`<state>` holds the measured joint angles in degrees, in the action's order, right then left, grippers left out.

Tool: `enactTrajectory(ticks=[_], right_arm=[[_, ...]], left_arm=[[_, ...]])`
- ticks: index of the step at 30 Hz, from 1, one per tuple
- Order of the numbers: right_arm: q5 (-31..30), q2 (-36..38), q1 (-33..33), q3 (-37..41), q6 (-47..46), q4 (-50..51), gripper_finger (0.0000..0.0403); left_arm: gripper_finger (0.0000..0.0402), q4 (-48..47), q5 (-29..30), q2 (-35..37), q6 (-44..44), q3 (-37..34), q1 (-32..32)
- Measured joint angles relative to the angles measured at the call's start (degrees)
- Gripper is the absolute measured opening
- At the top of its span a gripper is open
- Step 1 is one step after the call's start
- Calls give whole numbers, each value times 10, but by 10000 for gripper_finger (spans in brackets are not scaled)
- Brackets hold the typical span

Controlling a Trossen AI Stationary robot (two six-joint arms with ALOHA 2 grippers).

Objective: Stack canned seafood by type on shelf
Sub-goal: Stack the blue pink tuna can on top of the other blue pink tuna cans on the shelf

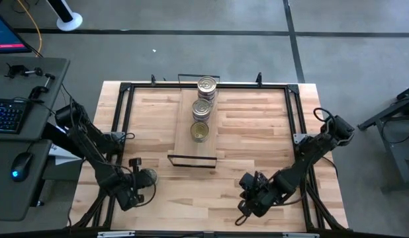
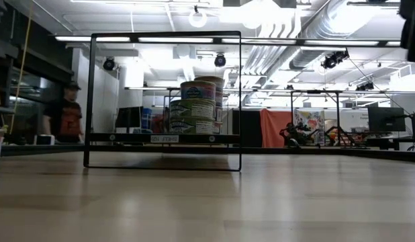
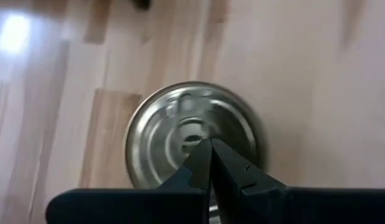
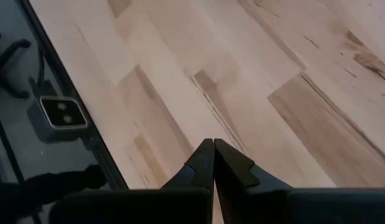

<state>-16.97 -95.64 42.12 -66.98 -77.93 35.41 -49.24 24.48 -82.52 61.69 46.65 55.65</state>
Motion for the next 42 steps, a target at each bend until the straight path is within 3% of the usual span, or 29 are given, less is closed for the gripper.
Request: enactTrajectory(ticks=[8, 15, 23, 30, 35, 39, 42], right_arm=[[-2, 0, 24, 0, 18, 7, 0], [-3, 0, 50, 0, 11, 7, 0], [9, 0, 95, 0, -13, 3, 0], [-13, 0, 88, 0, -13, -25, 0], [-16, -13, 57, 0, 56, -115, 0], [15, -62, 28, 0, 204, -218, 0], [38, -114, 2, 0, 285, -290, 0]], left_arm=[[0, -19, -2, -80, 39, 15, -22], [0, 33, 32, -138, 32, 94, -36], [0, 253, 60, -250, -122, 180, -73], [0, 245, 67, -314, -263, 286, -136], [0, 228, 55, -268, -314, 300, -139], [0, 173, 92, -247, -303, 299, -107], [0, 200, 111, -245, -276, 279, -85]])
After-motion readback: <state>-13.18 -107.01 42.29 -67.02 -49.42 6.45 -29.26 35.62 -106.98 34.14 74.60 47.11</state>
